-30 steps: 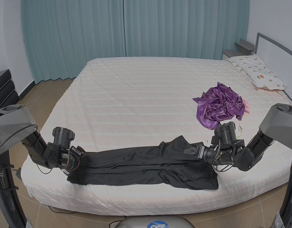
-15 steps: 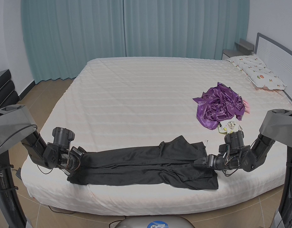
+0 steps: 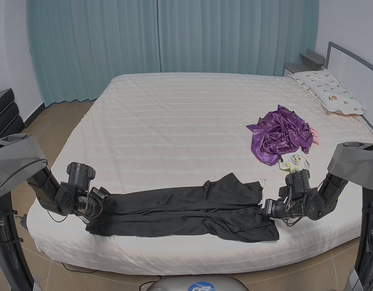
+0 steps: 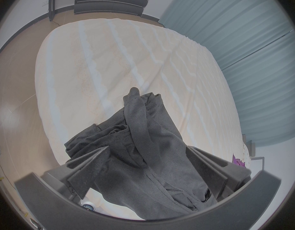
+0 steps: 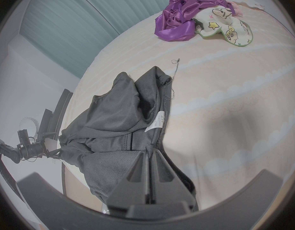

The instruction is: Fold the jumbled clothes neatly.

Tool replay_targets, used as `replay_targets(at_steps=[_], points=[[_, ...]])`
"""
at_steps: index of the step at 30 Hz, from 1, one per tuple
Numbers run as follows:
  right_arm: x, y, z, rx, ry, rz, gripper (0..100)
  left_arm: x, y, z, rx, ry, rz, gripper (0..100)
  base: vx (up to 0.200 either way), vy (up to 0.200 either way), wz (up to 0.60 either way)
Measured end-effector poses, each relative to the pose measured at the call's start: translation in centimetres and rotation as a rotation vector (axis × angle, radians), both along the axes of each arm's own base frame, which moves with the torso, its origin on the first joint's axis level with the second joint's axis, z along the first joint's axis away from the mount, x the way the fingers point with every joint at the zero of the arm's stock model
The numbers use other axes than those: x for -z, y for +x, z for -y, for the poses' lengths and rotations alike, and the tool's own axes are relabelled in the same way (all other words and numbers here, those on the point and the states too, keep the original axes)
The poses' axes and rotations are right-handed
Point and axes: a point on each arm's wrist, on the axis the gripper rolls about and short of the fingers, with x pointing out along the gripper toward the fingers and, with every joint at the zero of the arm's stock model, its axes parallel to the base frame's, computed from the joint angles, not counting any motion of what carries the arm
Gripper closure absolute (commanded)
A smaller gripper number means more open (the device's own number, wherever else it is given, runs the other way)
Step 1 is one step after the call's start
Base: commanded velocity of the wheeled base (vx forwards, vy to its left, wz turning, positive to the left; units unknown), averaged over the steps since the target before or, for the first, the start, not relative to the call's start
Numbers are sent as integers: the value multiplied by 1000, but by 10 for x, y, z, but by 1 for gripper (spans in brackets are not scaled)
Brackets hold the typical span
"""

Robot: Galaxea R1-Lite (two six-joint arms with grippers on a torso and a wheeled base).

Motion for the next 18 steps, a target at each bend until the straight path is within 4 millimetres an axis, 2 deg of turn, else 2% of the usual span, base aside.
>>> replay_targets(at_steps=[18], points=[[-7,-4,24,69,3,15,100,4,0,0,2,3,-11,0,0,0,0]])
